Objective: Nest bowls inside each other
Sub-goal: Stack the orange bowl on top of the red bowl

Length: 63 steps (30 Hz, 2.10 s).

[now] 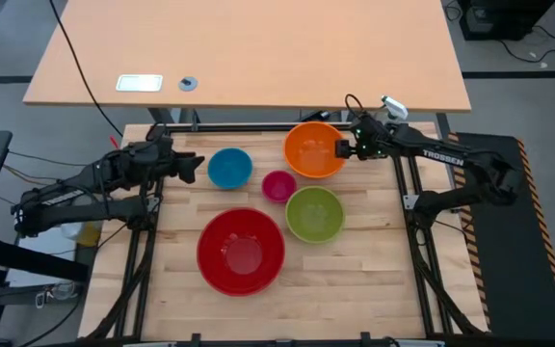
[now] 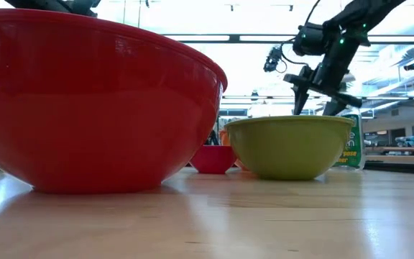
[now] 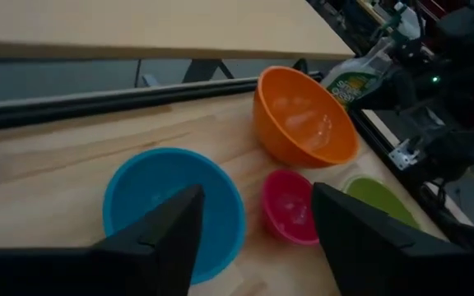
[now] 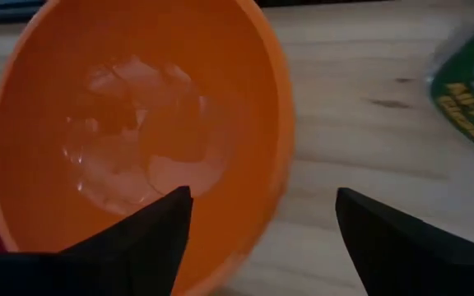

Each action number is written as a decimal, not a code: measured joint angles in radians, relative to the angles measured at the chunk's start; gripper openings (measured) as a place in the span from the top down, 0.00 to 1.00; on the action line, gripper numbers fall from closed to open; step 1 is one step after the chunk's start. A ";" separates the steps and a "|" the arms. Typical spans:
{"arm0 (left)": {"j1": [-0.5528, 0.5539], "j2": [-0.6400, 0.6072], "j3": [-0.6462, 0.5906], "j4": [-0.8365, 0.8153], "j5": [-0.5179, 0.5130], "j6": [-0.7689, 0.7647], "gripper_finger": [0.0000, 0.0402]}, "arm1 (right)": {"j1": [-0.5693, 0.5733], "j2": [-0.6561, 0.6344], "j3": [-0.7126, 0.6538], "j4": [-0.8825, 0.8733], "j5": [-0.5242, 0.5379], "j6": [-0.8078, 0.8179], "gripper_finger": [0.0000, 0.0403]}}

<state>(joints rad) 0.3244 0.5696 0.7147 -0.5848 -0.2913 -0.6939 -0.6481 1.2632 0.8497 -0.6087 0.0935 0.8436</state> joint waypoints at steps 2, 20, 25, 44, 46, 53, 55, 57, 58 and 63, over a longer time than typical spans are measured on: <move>0.000 0.000 0.000 0.000 -0.002 0.006 0.39 | -0.002 0.024 -0.018 0.047 -0.002 0.017 0.26; 0.000 0.000 0.000 0.014 -0.003 -0.002 0.39 | 0.013 0.291 -0.030 0.241 -0.019 0.029 0.50; 0.000 0.000 0.000 0.014 -0.003 -0.002 0.39 | 0.023 0.308 -0.030 0.241 -0.015 0.045 0.59; 0.000 0.000 0.000 0.010 0.032 0.007 0.39 | 0.025 0.300 -0.027 0.267 0.013 0.107 0.95; 0.000 0.000 0.000 0.010 0.033 0.007 0.39 | 0.024 0.300 -0.027 0.269 0.013 0.108 0.95; 0.000 0.000 0.000 0.010 0.049 0.002 0.38 | 0.020 0.298 -0.002 0.267 0.023 0.090 0.95; 0.000 0.000 0.000 0.011 0.052 0.002 0.39 | 0.020 0.286 0.014 0.265 0.031 0.073 0.95; 0.000 -0.001 0.000 0.011 0.053 0.000 0.39 | 0.016 0.268 0.031 0.271 0.033 0.058 0.95; 0.000 0.000 0.000 0.011 0.053 -0.002 0.39 | 0.012 0.257 0.038 0.272 0.033 0.046 0.95; 0.000 0.000 0.000 0.011 0.053 -0.002 0.38 | -0.002 0.203 0.060 0.266 0.006 0.008 0.94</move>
<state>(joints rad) 0.3244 0.5694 0.7143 -0.5735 -0.2387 -0.6963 -0.6506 1.4658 0.9097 -0.3426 0.0995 0.8512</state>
